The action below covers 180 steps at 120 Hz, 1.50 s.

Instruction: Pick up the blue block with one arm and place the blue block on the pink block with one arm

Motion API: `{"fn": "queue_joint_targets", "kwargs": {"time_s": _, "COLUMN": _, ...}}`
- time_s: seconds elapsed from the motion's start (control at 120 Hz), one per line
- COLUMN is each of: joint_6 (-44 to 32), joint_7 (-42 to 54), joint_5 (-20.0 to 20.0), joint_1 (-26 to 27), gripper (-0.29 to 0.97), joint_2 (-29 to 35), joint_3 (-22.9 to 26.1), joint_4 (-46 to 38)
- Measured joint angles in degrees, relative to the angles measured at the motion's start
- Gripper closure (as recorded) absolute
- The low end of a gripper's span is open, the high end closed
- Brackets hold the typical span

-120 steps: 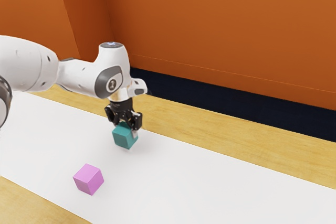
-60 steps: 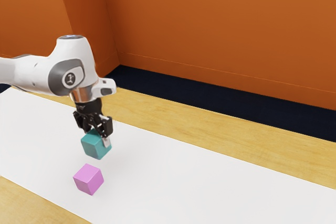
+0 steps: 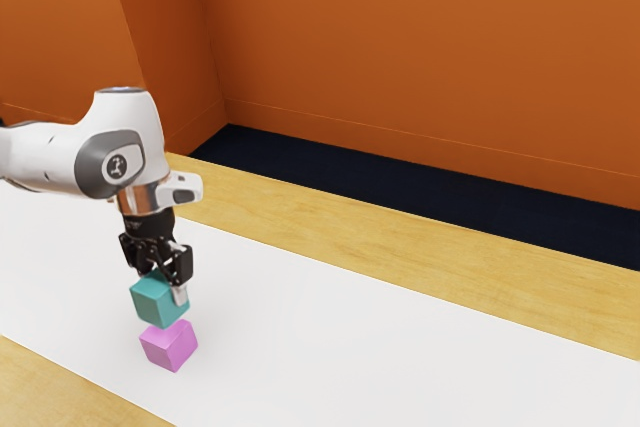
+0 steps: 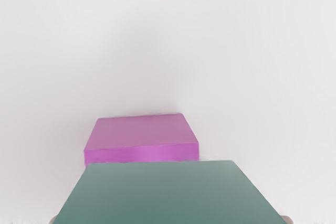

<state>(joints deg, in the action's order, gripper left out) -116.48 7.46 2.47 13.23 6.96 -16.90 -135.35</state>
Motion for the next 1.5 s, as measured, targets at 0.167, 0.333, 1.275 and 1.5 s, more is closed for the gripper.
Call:
{"fn": "queue_joint_targets", "kwargs": {"time_s": 0.167, "joint_6": 0.09, "joint_7": 0.44, "joint_5": -0.01, "joint_1": -0.22, "gripper": 0.29, "joint_2": -0.04, "joint_3": -1.13, "joint_4": -0.94}}
{"fn": "queue_joint_targets", "kwargs": {"time_s": 0.333, "joint_6": -0.03, "joint_7": 0.71, "joint_5": -0.02, "joint_1": -0.07, "gripper": 0.29, "joint_2": -0.63, "joint_3": -1.21, "joint_4": -1.01}}
{"fn": "queue_joint_targets", "kwargs": {"time_s": 1.275, "joint_6": 10.99, "joint_7": 1.98, "joint_5": -7.60, "joint_1": -0.29, "gripper": 0.01, "joint_2": -0.03, "joint_3": -0.70, "joint_4": 23.49}}
{"fn": "queue_joint_targets", "kwargs": {"time_s": 1.5, "joint_6": 18.80, "joint_7": 2.09, "joint_5": -11.80, "joint_1": -0.08, "gripper": 0.00, "joint_2": -0.20, "joint_3": -0.29, "joint_4": 29.92}}
